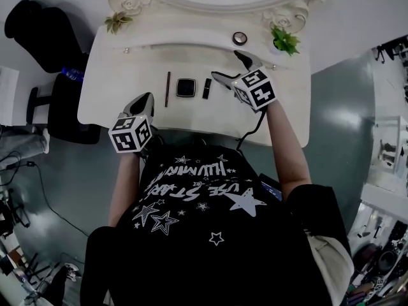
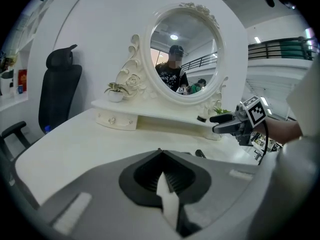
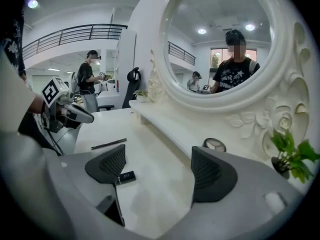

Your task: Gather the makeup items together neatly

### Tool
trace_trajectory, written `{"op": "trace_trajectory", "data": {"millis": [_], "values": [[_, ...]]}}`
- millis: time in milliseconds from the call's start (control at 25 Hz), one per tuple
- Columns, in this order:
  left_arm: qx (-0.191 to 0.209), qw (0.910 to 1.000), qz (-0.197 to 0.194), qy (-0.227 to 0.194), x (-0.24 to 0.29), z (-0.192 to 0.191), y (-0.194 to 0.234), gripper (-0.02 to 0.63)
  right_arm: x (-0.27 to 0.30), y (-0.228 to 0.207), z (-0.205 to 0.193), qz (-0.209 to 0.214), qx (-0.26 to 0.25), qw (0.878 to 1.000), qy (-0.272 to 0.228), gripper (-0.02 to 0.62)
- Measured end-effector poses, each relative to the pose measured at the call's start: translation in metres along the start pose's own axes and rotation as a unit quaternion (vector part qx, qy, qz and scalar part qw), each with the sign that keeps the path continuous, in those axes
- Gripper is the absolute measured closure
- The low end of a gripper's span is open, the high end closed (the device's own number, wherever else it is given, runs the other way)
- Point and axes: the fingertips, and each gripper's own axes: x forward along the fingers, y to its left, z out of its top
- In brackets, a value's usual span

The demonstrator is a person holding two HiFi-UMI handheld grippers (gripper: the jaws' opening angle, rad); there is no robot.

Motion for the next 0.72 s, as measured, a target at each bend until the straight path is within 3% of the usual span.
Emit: {"op": "trace_trajectory", "data": {"millis": [120, 360, 520, 720], "values": [[0.008, 0.9999, -0.006, -0.008, 0.003, 0.011, -0.001, 0.603, -0.006, -0.025, 0.010, -0.064, 0.025, 0.997, -0.019, 0.167], [0.014, 0.9997, -0.018, -0.012, 0.010, 0.025, 0.000, 0.603, -0.011, -0.073, 0.012, -0.178, 0.089, 0.980, -0.020, 0.193], [0.013, 0.9997, -0.021, -0.009, 0.014, 0.030, 0.006, 0.603, -0.007, -0.094, 0.006, -0.209, 0.134, 0.969, -0.012, 0.235], [0.006, 0.9998, -0.017, -0.006, 0.018, 0.032, 0.017, 0.603, 0.004, -0.109, 0.002, -0.225, 0.155, 0.962, 0.003, 0.255]]}}
